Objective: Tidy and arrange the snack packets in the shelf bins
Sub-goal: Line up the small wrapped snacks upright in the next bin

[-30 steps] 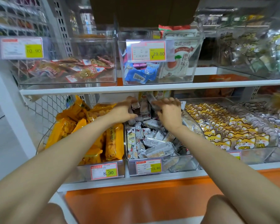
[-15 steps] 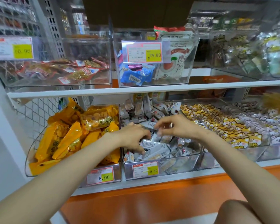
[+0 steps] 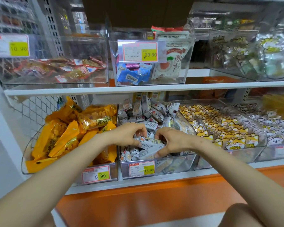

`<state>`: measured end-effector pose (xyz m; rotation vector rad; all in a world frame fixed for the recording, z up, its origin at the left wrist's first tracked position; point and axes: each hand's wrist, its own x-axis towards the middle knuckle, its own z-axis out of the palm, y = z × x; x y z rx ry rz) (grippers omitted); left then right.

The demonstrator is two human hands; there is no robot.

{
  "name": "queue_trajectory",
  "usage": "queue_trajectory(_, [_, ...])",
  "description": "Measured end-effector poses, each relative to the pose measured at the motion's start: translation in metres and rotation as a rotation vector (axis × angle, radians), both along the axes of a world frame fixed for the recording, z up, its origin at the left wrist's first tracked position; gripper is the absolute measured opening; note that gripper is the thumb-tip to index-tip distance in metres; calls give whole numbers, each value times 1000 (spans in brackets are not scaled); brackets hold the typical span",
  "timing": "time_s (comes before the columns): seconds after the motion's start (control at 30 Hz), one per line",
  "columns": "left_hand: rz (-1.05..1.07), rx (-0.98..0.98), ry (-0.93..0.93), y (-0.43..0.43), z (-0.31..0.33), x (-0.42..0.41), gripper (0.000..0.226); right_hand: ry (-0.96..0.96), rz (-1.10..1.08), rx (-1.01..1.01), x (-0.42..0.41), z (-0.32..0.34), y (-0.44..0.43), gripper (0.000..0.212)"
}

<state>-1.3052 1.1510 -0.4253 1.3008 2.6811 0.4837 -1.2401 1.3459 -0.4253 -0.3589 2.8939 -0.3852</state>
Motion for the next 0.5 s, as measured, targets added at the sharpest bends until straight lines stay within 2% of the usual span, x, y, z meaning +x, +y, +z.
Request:
queue_trajectory(0.17, [41,126,4,-5,3,1,33,113,-11,-6,5,-4,-1,57])
queue_trajectory(0.23, [116,264,65,-8,6,2,34,172,-47,-149,6,-2,5,51])
queue_trajectory(0.3, [209,404,130,-11,9,1,33,234,-98,-383,8,3,16,45])
queue_trajectory(0.4, [324,473,161,-14,9,-2,31,379,-237,-712,7,5,34,42])
queue_trajectory(0.5, [320,465,168,-12,6,-1,27,622,-438,-738,-5,1,45,47])
